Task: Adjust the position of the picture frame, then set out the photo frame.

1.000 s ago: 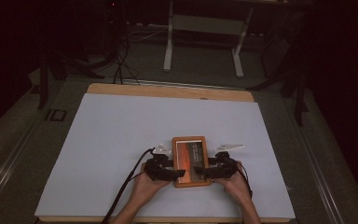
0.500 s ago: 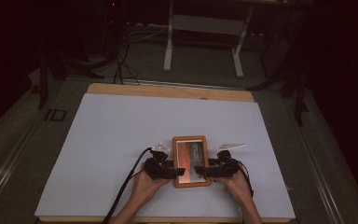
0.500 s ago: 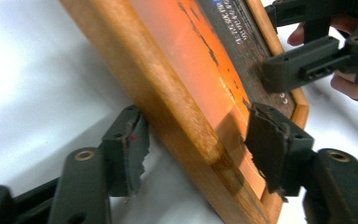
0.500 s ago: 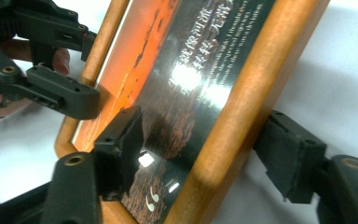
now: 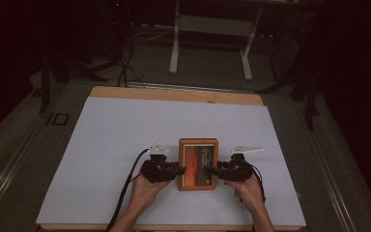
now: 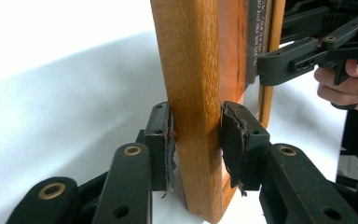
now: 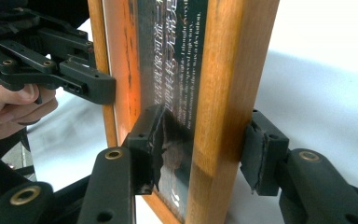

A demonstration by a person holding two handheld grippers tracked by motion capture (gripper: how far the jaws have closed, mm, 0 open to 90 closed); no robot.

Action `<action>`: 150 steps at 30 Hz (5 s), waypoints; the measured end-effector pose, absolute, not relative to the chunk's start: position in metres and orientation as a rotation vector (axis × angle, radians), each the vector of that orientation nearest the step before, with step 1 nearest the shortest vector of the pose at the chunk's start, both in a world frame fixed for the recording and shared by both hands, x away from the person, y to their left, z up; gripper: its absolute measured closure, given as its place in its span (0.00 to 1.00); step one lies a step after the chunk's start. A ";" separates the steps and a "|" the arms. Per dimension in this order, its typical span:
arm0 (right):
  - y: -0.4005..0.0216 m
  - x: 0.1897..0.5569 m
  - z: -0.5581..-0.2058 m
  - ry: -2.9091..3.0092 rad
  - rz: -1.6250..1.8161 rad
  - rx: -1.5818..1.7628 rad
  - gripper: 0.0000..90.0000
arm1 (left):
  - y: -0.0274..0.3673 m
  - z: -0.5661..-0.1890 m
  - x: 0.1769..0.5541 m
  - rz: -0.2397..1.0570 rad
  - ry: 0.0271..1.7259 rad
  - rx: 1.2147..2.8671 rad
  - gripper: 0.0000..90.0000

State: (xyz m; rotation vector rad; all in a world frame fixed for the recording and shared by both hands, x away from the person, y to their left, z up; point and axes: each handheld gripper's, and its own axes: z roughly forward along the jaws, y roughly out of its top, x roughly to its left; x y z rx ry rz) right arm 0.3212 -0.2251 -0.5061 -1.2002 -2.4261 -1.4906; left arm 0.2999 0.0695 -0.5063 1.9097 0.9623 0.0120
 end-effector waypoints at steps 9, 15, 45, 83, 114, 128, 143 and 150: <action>-0.207 0.323 -0.504 -2.431 -1.498 -1.199 0.60 | 0.088 -0.503 0.302 0.028 1.002 1.887 0.72; -0.186 0.328 -0.506 -2.414 -1.491 -1.194 0.60 | 0.108 -0.500 0.304 0.038 1.040 1.871 0.72; -0.158 0.359 -0.521 -2.367 -1.347 -1.391 0.56 | 0.126 -0.525 0.333 -0.074 1.274 1.794 0.64; -0.174 0.354 -0.508 -2.550 -1.441 -1.428 0.50 | 0.139 -0.518 0.317 0.175 1.196 1.831 0.50; -0.129 0.387 -0.481 -2.936 -1.458 -1.205 1.00 | 0.140 -0.504 0.304 0.210 1.157 1.805 0.50; -0.124 0.399 -0.493 -2.960 -1.414 -1.253 1.00 | 0.136 -0.501 0.301 0.211 1.125 1.828 0.50; -0.141 0.409 -0.503 -2.904 -1.335 -1.343 1.00 | 0.137 -0.495 0.299 0.190 1.118 1.798 0.50; -0.148 0.411 -0.516 -2.891 -1.297 -1.408 1.00 | 0.131 -0.494 0.297 0.173 1.105 1.794 0.48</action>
